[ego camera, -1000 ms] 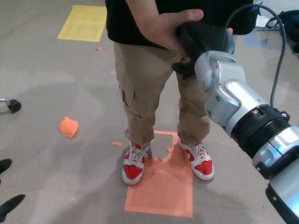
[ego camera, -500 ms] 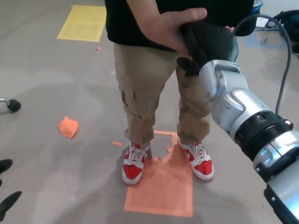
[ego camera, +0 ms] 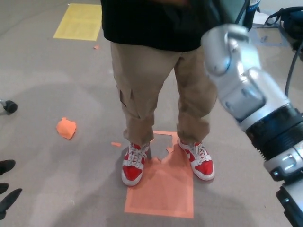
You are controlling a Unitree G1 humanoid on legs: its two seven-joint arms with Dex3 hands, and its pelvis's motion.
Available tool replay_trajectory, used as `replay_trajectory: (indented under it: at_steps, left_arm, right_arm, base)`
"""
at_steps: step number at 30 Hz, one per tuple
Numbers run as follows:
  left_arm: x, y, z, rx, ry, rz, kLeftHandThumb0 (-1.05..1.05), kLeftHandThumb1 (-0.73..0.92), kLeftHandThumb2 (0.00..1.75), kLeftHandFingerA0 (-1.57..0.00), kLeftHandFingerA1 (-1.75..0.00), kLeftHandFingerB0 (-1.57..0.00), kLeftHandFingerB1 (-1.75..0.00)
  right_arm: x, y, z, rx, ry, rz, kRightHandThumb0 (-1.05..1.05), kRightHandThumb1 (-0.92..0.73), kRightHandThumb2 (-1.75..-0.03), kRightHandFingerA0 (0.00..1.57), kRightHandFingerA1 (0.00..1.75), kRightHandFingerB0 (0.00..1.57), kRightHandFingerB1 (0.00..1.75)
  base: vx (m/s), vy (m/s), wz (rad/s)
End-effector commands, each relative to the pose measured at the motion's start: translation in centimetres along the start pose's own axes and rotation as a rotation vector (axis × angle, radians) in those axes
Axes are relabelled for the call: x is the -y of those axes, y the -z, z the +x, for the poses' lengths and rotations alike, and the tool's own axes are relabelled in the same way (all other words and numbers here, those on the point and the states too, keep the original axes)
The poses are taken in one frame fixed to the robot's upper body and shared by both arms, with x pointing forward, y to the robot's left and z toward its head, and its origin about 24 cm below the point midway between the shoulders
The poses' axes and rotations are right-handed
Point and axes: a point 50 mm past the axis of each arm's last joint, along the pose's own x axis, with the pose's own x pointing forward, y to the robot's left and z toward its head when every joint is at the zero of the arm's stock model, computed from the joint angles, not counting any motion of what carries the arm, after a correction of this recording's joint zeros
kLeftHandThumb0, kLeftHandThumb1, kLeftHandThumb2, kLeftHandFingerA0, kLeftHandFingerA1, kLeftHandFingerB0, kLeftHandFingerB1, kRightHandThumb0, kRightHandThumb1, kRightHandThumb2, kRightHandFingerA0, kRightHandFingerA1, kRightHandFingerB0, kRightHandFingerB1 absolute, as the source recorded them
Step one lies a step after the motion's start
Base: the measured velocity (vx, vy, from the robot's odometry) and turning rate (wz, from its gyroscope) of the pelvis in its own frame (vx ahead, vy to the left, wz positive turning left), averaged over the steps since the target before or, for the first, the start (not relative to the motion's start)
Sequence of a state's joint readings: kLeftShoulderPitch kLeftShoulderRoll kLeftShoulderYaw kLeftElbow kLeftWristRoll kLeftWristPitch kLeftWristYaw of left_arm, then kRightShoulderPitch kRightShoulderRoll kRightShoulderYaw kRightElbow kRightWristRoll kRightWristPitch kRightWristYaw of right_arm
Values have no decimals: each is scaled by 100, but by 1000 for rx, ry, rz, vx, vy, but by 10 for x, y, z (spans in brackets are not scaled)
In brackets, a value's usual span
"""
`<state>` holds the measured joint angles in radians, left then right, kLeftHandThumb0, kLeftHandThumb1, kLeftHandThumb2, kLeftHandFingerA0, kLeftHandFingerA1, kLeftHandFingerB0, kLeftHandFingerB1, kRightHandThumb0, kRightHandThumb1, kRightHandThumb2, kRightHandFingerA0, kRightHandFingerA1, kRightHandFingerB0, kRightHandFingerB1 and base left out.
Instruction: The robot extends its right arm to grab a person's hand and shakes it
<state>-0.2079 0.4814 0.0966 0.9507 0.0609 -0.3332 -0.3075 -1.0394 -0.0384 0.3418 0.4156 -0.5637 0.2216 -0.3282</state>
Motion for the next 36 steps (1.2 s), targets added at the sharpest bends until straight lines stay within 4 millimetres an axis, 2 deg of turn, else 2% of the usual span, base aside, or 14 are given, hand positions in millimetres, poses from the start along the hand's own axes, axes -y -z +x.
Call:
replay_trajectory:
  at_steps: [1, 8, 10, 11, 16, 17, 20, 23, 25, 30, 32, 34, 35, 36]
  left_arm:
    - [-10, 3, -5, -16, -27, 64, -49, 77, 64, -24, -33, -16, -28]
    - [-7, 6, -6, -20, -7, 46, -55, 65, 82, -29, -47, -12, -37]
    - [-7, 6, -6, -19, -4, 43, -50, 78, 64, -42, -48, -17, -28]
    - [-7, 6, -6, -21, -4, 39, -56, 66, 79, -22, -42, -16, -37]
    - [-6, 11, -11, -26, 4, 60, -28, 57, 107, -9, -50, -6, -49]
    - [-6, 11, -11, -23, 5, 62, -51, 78, 64, -28, -36, -18, -28]
    - [-6, 11, -11, -22, 8, 44, -57, 65, 83, -28, -48, -13, -38]
    - [-6, 10, -10, -31, 7, 45, -49, 78, 63, -31, -38, -19, -28]
    - [-6, 10, -10, -31, 6, 46, -27, 57, 107, -10, -51, -7, -49]
    - [-8, 8, -9, -35, 4, 52, -50, 78, 63, -30, -37, -19, -29]
    - [-8, 8, -9, -29, 9, 53, -48, 79, 63, -34, -39, -19, -29]
    - [-10, 5, -7, -23, 5, 43, -27, 59, 108, -8, -50, -7, -49]
    - [-10, 5, -7, -19, 6, 35, -27, 59, 108, -8, -50, -7, -49]
    - [-10, 4, -6, -18, 2, 37, -49, 78, 64, -22, -34, -18, -28]
  right_arm:
    - [18, 33, -10, -215, -93, 310, -6, -63, -73, 111, 99, 83, 105]
    - [-56, 109, -54, -606, -396, 437, -10, -63, -65, 119, 93, 71, 119]
    - [-67, 116, -64, -647, -427, 429, -8, -66, -68, 105, 119, 68, 121]
    - [-75, 120, -72, -675, -457, 396, -14, -73, -62, 119, 78, 69, 104]
    - [-110, 132, -112, -799, -651, 310, -21, -38, -52, 107, 81, 79, 84]
    - [-112, 133, -115, -813, -666, 319, -23, -40, -53, 113, 74, 79, 87]
    - [-121, 136, -131, -886, -682, 418, -31, -72, -63, 123, 68, 67, 104]
    - [-125, 137, -138, -914, -709, 459, -26, -76, -64, 120, 66, 63, 66]
    - [-123, 133, -130, -877, -708, 447, -27, -75, -62, 118, 78, 62, 94]
    - [-107, 115, -88, -698, -648, 426, -22, -72, -63, 119, 80, 69, 110]
    - [-88, 93, -55, -552, -548, 511, -15, -68, -81, 119, 111, 76, 124]
    - [-65, 72, -29, -441, -487, 546, -11, -72, -82, 122, 84, 76, 120]
    - [-50, 58, -17, -366, -454, 556, -11, -72, -82, 122, 84, 76, 120]
    - [-36, 46, -8, -300, -421, 560, -11, -73, -82, 123, 85, 80, 120]
  base:
    - [0, 0, 0]
    - [0, 0, 0]
    - [0, 0, 0]
    - [0, 0, 0]
    - [0, 0, 0]
    - [0, 0, 0]
    - [0, 0, 0]
    - [0, 0, 0]
    - [0, 0, 0]
    - [0, 0, 0]
    - [0, 0, 0]
    - [0, 0, 0]
    - [0, 0, 0]
    - [0, 0, 0]
